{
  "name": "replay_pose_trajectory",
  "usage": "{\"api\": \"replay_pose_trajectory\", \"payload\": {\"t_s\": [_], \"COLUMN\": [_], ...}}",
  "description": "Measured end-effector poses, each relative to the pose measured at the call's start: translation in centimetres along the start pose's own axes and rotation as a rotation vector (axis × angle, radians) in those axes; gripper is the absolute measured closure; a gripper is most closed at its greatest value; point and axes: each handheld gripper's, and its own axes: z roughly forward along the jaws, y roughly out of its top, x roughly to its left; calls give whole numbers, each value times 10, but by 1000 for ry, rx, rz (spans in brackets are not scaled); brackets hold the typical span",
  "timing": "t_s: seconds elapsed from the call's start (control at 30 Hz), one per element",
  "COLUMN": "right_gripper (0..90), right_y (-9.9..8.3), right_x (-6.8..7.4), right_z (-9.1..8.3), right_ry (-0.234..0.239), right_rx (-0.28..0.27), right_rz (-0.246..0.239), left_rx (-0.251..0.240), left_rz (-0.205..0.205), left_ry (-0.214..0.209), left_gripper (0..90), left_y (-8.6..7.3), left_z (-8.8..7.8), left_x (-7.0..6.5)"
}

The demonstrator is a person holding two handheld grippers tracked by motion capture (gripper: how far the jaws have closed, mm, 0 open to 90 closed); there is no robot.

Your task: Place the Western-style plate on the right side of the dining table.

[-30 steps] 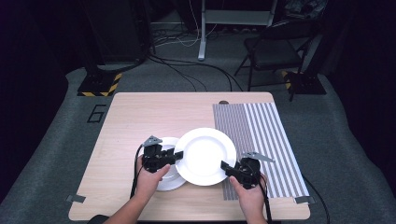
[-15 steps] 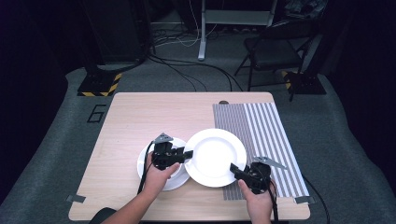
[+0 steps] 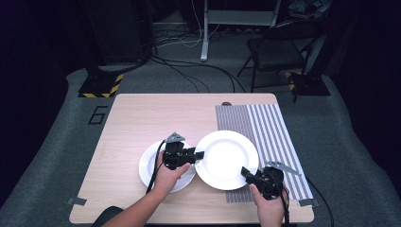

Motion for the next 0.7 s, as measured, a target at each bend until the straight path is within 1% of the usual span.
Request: {"api": "replay_pose_trajectory", "payload": {"t_s": [0.1,0.23,0.33,0.4,0.7], "right_gripper": [534,533,533,534,534], "right_y": [0,0,0,1,2], "right_x": [-3,-4,-6,-7,-12], "right_z": [-3,-6,-7,-7,-10], "right_ry": [-6,-11,-12,-15,-21], "right_rx": [-5,-6,-8,-9,-20], "right_rz": [4,10,20,14,28], "left_rx": [-3,1,2,3,4], "left_rz": [5,-3,0,-2,-1], "left_ry": [-12,-18,-18,-18,-27], "left_gripper": [584,583,584,584,585], "left_y": [1,1,2,3,6], "left_z": [4,7,9,10,17], "left_x": [-1,-2,-3,-4,-7]}}
